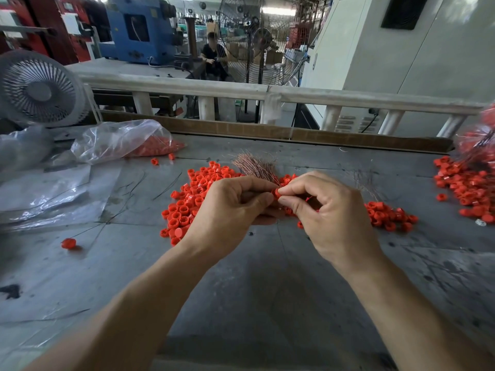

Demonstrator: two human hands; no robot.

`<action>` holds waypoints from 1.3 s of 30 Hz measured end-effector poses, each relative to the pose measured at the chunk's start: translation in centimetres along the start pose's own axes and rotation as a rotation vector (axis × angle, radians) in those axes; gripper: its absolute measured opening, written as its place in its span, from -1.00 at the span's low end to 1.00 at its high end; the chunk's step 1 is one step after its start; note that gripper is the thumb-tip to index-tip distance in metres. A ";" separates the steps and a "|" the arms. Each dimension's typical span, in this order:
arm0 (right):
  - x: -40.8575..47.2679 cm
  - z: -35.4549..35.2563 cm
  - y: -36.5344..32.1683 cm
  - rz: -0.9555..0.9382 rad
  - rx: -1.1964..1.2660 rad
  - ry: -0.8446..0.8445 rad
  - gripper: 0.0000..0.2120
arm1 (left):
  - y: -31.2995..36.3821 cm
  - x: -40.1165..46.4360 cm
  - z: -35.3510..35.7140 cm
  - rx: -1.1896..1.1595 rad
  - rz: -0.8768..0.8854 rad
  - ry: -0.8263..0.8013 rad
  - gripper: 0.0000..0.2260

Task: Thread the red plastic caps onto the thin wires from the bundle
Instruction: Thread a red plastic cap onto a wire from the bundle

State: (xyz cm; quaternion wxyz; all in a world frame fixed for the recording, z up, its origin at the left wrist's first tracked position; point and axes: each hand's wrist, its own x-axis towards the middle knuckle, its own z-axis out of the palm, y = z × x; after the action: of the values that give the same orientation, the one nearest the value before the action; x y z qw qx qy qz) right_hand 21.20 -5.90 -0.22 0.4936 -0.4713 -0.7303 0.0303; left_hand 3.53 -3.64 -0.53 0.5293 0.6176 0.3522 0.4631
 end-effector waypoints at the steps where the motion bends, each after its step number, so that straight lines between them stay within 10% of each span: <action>1: 0.0 0.0 0.0 -0.008 0.002 0.001 -0.92 | 0.0 0.0 0.0 0.010 0.004 0.000 -0.83; 39: -0.5 1.8 -1.6 -0.029 -0.364 0.022 -0.91 | -0.2 0.4 -0.4 -0.229 -0.217 0.023 -0.89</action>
State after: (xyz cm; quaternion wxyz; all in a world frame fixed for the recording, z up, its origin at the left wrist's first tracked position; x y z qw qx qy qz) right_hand 18.84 -6.35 -0.66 0.4086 -0.5424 -0.7250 -0.1148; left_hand 3.28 -3.14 -0.66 0.6391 0.5062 0.3676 0.4474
